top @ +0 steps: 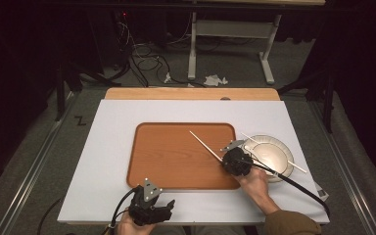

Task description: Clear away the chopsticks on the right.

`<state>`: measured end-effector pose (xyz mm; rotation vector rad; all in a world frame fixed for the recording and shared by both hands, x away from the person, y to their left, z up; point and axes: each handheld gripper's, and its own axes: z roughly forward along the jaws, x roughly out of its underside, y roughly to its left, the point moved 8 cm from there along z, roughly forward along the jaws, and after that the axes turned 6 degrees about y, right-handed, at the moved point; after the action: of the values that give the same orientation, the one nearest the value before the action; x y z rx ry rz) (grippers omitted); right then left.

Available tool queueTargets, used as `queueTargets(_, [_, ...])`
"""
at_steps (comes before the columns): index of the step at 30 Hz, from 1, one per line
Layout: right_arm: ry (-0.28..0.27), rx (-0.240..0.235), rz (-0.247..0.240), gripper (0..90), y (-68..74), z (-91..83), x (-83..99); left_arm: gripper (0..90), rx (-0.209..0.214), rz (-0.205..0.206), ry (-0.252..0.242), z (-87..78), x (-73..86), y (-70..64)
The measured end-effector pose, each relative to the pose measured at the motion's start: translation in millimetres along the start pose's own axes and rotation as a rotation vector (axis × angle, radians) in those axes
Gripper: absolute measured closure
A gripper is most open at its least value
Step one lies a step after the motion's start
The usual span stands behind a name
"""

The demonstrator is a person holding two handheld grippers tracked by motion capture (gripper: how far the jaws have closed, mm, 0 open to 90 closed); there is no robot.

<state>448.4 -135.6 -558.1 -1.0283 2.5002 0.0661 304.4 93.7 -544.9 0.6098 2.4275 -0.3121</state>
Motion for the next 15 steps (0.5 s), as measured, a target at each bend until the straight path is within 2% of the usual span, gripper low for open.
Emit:
queueTargets(2, [-0.004,0.0,0.013,82.6,-1.3,0.7,-1.3,27.0,0.005,-0.008,0.001,-0.5,1.1,-0.3])
queueTargets(6, [-0.003,0.029,0.02,82.3,-6.9,1.9,-2.0,26.9,0.005,-0.012,0.004,0.2,2.2,-0.4])
queueTargets(12, [0.0,0.044,0.022,81.9,-8.8,1.7,-1.6,26.9,0.01,-0.004,0.012,1.9,2.5,-2.0])
queueTargets(15, [-0.017,0.044,0.02,78.2,-8.4,-1.0,-2.5,26.9,0.01,0.004,0.014,2.4,2.3,-2.6])
